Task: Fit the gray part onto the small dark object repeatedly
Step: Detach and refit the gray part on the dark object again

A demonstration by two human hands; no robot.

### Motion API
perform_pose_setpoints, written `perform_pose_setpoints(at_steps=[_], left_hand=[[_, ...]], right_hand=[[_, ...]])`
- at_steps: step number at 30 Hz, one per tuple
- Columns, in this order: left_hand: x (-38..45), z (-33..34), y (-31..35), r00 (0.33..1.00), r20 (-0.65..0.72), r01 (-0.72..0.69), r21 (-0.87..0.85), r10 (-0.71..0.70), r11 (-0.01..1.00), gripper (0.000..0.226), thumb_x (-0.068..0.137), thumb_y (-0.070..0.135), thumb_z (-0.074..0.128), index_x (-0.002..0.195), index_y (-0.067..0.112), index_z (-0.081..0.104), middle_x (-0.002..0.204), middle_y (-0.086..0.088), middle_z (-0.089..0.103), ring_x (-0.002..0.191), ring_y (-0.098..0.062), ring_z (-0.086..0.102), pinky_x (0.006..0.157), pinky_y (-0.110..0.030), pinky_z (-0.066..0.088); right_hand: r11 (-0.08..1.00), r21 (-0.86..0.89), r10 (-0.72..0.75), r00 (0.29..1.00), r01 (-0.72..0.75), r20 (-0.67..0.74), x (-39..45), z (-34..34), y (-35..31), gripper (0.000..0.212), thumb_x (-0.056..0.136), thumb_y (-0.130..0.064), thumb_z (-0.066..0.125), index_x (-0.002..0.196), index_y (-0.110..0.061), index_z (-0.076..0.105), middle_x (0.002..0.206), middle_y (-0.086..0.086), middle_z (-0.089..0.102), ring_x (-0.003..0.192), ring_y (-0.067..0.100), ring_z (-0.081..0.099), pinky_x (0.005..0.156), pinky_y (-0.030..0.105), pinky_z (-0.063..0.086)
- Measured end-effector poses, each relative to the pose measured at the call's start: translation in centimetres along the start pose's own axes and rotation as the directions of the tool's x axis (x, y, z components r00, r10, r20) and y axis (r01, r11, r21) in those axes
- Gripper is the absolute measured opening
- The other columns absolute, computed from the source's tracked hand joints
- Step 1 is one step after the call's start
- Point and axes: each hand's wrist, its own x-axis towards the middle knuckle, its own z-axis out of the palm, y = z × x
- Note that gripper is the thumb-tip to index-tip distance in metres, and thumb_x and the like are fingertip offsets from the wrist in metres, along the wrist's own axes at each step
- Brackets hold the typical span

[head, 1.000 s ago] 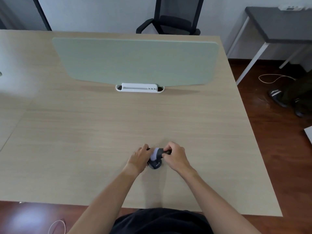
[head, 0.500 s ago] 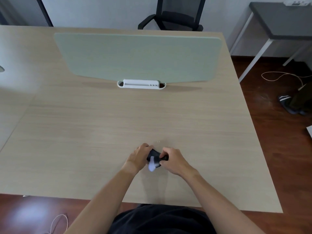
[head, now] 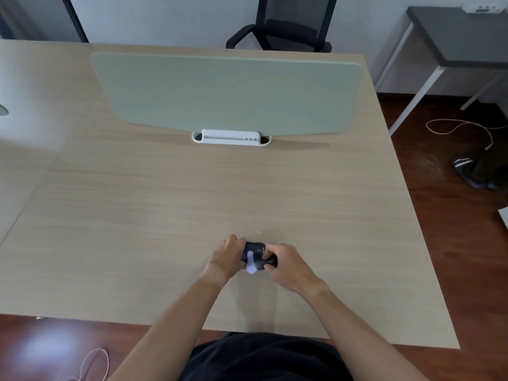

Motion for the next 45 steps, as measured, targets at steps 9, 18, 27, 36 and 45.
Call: perform_pose_setpoints(at_steps=[9, 18, 27, 36, 45], left_hand=[[0.0, -0.1, 0.6, 0.999, 0.025, 0.040, 0.090, -0.043, 0.995, 0.045, 0.079, 0.021, 0.075, 0.114, 0.005, 0.051, 0.117, -0.013, 0.053, 0.107, -0.032, 0.056, 0.079, -0.037, 0.048], [0.6, -1.0, 1.2, 0.996, 0.061, 0.066, 0.079, -0.071, 0.995, 0.045, 0.075, 0.022, 0.081, 0.109, 0.002, 0.058, 0.112, -0.013, 0.057, 0.105, -0.032, 0.059, 0.077, -0.035, 0.050], [0.7, -1.2, 1.6, 0.994, 0.066, 0.083, 0.075, -0.088, 0.994, 0.048, 0.075, 0.024, 0.081, 0.110, 0.003, 0.057, 0.113, -0.013, 0.056, 0.105, -0.031, 0.059, 0.074, -0.033, 0.047], [0.7, -1.2, 1.6, 0.993, 0.071, 0.090, 0.075, -0.095, 0.993, 0.049, 0.073, 0.025, 0.082, 0.110, 0.004, 0.058, 0.114, -0.014, 0.057, 0.105, -0.031, 0.060, 0.079, -0.034, 0.050], [0.6, -1.3, 1.5, 0.994, 0.063, 0.081, 0.063, -0.085, 0.995, 0.041, 0.074, 0.016, 0.079, 0.108, 0.003, 0.059, 0.114, -0.014, 0.057, 0.105, -0.033, 0.059, 0.078, -0.036, 0.049]], right_hand=[[0.983, 0.043, 0.184, 0.943, -0.179, -0.279, -0.4, -0.9, 2.8, 0.027, 0.072, -0.006, 0.055, 0.058, -0.022, 0.038, 0.060, -0.006, 0.049, 0.057, 0.014, 0.040, 0.051, 0.030, 0.031], [0.992, -0.125, 0.012, 0.993, -0.027, -0.117, 1.0, 0.2, 1.2, 0.009, 0.073, -0.003, 0.057, 0.072, -0.011, 0.061, 0.077, 0.005, 0.067, 0.074, 0.026, 0.057, 0.061, 0.037, 0.048], [0.996, 0.020, 0.090, 0.974, -0.087, -0.207, 0.4, -1.1, 2.7, 0.025, 0.069, -0.006, 0.059, 0.056, -0.021, 0.044, 0.055, -0.008, 0.051, 0.055, 0.009, 0.047, 0.052, 0.029, 0.040], [0.987, 0.049, 0.159, 0.946, -0.152, -0.281, 0.8, -0.1, 2.4, 0.022, 0.075, -0.005, 0.053, 0.062, -0.019, 0.041, 0.062, -0.006, 0.048, 0.061, 0.015, 0.042, 0.051, 0.032, 0.032], [0.993, 0.101, 0.080, 0.981, -0.063, -0.176, 1.0, 0.6, 2.0, 0.022, 0.070, -0.005, 0.058, 0.061, -0.020, 0.045, 0.060, -0.007, 0.049, 0.058, 0.014, 0.043, 0.053, 0.034, 0.040]])
